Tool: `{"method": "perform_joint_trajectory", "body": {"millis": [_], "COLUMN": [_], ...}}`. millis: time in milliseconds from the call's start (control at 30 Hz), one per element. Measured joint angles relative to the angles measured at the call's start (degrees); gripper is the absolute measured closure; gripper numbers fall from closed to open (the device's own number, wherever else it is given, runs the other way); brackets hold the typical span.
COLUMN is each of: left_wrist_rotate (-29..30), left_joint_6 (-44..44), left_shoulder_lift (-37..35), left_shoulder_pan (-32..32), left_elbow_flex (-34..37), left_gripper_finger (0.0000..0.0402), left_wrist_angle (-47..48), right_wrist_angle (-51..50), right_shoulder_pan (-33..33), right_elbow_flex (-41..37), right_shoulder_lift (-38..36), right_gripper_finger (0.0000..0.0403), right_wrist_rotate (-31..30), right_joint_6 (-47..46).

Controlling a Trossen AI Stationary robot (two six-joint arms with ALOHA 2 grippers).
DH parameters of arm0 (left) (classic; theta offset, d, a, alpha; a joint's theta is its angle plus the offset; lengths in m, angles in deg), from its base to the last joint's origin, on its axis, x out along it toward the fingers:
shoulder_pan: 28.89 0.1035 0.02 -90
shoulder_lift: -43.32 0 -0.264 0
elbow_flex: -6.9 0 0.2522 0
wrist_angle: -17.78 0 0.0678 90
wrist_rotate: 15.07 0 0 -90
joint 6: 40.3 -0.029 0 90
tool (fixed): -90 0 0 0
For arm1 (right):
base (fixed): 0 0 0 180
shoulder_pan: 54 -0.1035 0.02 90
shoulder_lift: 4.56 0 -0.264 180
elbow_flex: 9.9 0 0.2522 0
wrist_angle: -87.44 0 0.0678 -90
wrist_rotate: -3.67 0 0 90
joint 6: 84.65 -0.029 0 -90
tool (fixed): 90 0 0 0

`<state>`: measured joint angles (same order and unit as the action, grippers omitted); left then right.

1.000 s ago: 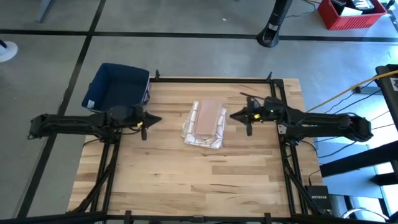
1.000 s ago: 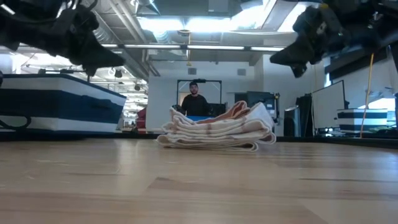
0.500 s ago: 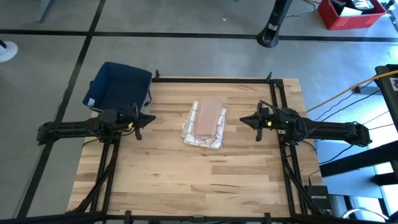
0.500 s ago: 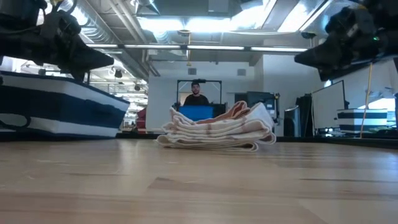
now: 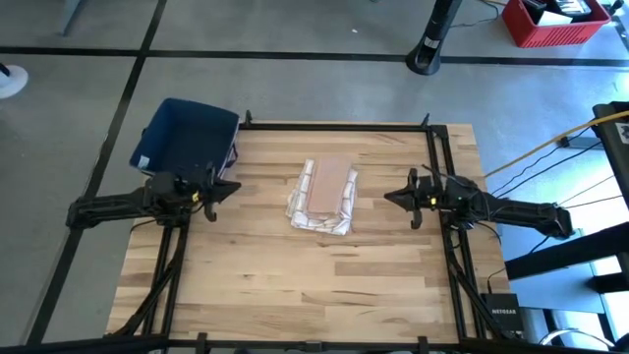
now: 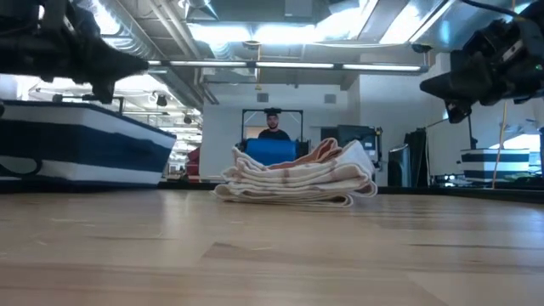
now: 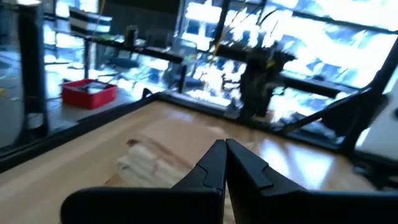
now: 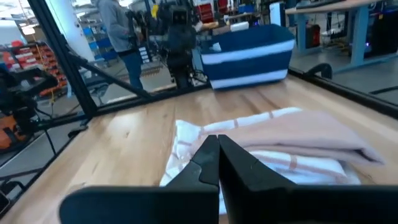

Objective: Fold towel
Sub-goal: Return to Home Position

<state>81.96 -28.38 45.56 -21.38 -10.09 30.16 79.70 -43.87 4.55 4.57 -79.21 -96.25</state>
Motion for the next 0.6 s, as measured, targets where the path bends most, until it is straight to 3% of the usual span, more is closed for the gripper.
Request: {"method": "perform_joint_trajectory", "body": {"millis": [200,600], "left_wrist_rotate": [-5.8,-6.1], "left_joint_6": [2.7,1.6], "left_shoulder_lift": [-0.4,-0.4], "left_shoulder_pan": [0.0,0.0], "left_elbow_flex": [-2.5,-0.9], "left_gripper_finger": [0.0401,0.0401], "left_wrist_angle": [0.0,5.9], "right_wrist_angle": [-2.9,-3.2], "right_shoulder_pan": [0.0,0.0], "right_elbow_flex": [0.0,-0.1], "right_shoulder_lift": [-2.3,-2.3], "right_gripper_finger": [0.0398,0.0398], "right_wrist_rotate": [1.5,3.0], "right_joint_6": [0.9,1.6]}}
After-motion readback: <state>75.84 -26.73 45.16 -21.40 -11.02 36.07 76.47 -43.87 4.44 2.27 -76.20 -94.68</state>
